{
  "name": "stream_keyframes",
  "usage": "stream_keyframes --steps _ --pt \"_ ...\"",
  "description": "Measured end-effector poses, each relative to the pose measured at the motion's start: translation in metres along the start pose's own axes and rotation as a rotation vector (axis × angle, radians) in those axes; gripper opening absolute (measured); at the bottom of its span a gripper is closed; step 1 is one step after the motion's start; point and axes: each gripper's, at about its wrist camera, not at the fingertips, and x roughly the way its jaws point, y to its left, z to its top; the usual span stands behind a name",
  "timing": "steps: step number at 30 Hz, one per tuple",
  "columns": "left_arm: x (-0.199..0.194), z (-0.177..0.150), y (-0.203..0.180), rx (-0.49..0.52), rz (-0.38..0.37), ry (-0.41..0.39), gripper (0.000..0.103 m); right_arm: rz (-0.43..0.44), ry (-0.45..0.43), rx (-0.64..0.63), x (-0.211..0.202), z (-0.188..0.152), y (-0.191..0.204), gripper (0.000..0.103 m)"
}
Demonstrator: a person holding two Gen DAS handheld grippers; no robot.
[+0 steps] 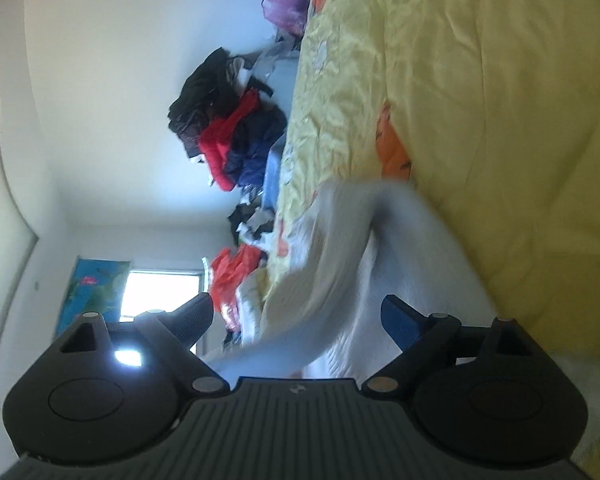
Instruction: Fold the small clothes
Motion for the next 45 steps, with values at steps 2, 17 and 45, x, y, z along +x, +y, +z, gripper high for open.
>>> stream_keyframes --steps 2,17,45 --pt "-0.009 0.002 -0.001 0.020 0.034 -0.012 0.006 -0.022 0.028 -0.005 0.016 0.008 0.000 0.089" --pt "-0.012 0.045 -0.013 0.169 0.040 -0.100 0.006 0.005 0.104 0.259 0.117 0.040 -0.019 0.079" --pt "-0.011 -0.019 0.022 0.133 0.174 0.107 0.006 -0.407 0.486 -1.038 0.242 -0.020 0.143 0.042"
